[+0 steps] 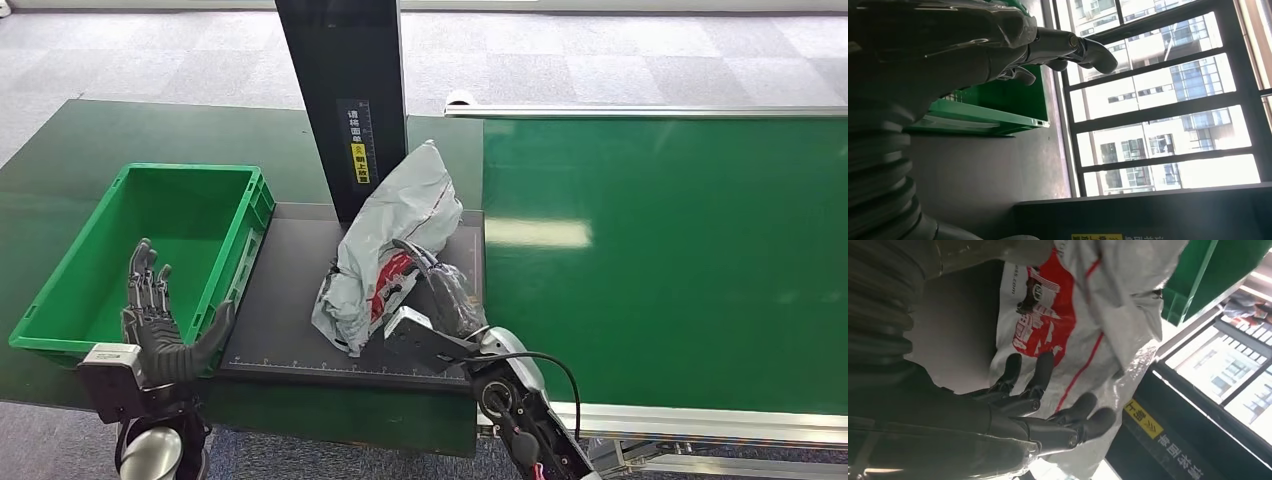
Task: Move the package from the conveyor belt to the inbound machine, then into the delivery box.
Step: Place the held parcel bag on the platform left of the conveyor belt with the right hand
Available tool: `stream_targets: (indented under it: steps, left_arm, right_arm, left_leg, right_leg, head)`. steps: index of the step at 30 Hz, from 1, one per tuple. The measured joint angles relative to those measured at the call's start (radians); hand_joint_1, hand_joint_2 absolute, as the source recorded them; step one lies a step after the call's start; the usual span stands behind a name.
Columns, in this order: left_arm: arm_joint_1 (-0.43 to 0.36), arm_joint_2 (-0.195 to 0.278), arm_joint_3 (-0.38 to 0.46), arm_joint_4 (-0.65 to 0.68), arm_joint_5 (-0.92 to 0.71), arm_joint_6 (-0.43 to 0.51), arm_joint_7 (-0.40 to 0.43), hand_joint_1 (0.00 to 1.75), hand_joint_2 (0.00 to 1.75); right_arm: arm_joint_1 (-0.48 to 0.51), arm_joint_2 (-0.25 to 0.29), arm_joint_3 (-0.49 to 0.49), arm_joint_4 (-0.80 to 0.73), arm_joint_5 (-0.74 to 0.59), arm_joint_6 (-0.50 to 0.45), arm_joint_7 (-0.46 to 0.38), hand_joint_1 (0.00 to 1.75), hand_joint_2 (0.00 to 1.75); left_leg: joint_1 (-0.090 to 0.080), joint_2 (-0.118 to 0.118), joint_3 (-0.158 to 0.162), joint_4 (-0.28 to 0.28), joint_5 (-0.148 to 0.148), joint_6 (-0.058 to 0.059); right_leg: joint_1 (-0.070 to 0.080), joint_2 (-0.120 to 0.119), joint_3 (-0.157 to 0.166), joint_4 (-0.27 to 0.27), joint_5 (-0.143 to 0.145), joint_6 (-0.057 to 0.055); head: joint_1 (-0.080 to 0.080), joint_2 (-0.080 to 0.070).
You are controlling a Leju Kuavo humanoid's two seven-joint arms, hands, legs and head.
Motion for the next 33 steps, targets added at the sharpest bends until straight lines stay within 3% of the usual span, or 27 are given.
stream_targets:
  steps: [8, 17, 25, 33]
  left_arm:
    - [-0.021, 0.002, -0.052, 0.003, -0.058, -0.057, 0.038, 0.0, 1.75]
    - [-0.104, 0.007, -0.196, 0.085, -0.24, -0.067, 0.107, 0.0, 1.75]
    - [-0.266, -0.007, -0.31, 0.358, -0.515, 0.081, 0.174, 0.0, 1.75]
    - [-0.439, -0.039, -0.364, 0.7, -0.62, 0.131, 0.182, 0.0, 1.75]
  right_arm:
    - [-0.028, 0.009, -0.001, 0.062, -0.15, 0.044, -0.058, 0.0, 1.75]
    - [-0.027, 0.009, -0.028, 0.004, -0.275, 0.036, -0.115, 0.0, 1.75]
    - [0.013, 0.008, -0.077, -0.124, -0.325, 0.011, -0.144, 0.0, 1.75]
    - [0.07, 0.009, -0.096, -0.214, -0.383, 0.047, -0.201, 0.0, 1.75]
  left_leg:
    - [0.0, 0.0, 0.0, 0.0, 0.0, 0.0]
    - [0.0, 0.0, 0.0, 0.001, 0.0, 0.0]
    - [0.0, -0.001, 0.001, 0.001, 0.0, 0.0]
    - [0.0, -0.001, 0.0, 0.001, 0.0, 0.0]
  right_leg:
    - [0.0, 0.0, 0.0, 0.0, 0.0, 0.0]
    - [0.0, 0.0, 0.0, 0.0, 0.0, 0.0]
    - [-0.001, 0.0, 0.0, 0.0, 0.0, 0.0]
    - [-0.001, 0.0, 0.0, 0.0, 0.0, 0.0]
  head:
    - [0.0, 0.0]
    - [0.0, 0.0]
    - [0.0, 0.0]
    - [0.0, 0.0]
